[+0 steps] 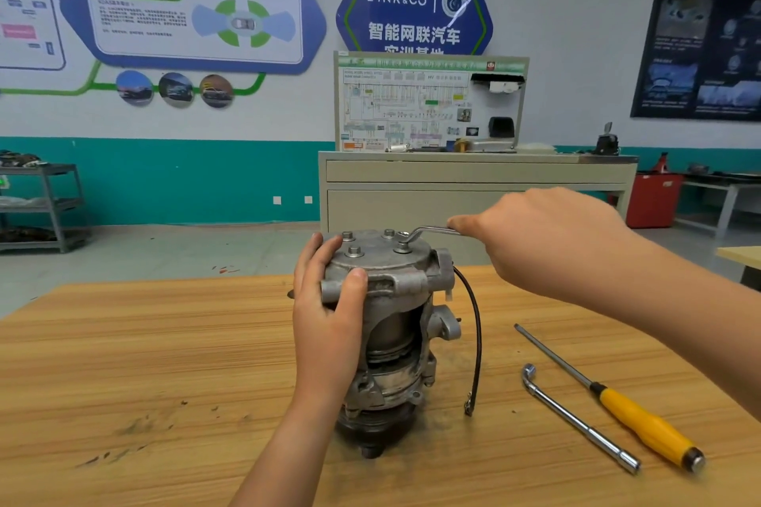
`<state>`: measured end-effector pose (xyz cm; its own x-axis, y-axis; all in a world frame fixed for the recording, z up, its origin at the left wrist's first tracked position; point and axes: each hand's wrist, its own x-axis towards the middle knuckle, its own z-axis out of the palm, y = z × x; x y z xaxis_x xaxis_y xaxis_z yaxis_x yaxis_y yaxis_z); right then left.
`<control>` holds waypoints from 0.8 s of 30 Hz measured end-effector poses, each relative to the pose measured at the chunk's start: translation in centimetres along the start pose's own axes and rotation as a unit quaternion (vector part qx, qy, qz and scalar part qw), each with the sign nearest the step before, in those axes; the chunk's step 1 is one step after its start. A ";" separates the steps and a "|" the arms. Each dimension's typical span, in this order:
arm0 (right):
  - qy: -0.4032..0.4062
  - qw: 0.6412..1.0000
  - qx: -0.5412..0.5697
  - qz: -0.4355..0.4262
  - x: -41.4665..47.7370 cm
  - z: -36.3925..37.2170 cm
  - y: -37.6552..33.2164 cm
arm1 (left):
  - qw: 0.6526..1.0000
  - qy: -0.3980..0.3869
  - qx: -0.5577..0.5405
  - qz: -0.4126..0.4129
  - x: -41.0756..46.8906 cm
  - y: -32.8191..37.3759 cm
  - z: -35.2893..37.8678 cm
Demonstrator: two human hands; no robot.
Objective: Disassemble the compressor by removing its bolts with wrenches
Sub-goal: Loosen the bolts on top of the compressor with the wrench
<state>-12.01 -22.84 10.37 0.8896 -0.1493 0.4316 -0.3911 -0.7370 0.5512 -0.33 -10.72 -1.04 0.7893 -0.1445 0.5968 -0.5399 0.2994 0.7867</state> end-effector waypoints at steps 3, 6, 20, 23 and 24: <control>-0.009 1.000 -0.011 -0.002 -0.7 -0.3 0.1 | 1.000 0.002 -0.004 0.004 0.0 -0.1 0.1; -0.025 0.999 -0.027 -0.017 -0.7 -0.6 -0.1 | 1.000 0.006 -0.014 0.008 0.0 -0.2 0.2; -0.040 0.993 -0.070 -0.082 0.5 -0.1 0.9 | 1.000 0.002 -0.011 -0.005 0.1 0.0 0.1; -0.050 0.994 -0.045 -0.091 0.8 0.7 1.8 | 1.000 0.006 -0.011 -0.004 0.0 -0.1 0.1; -0.058 0.994 -0.030 -0.089 0.7 0.9 1.8 | 1.000 0.005 -0.009 -0.002 0.1 -0.1 0.1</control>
<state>-11.87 -24.90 11.01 0.9660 -0.0973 0.2394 -0.2346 -0.7186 0.6546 -0.26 -10.83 -1.06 0.7936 -0.1370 0.5928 -0.5323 0.3157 0.7855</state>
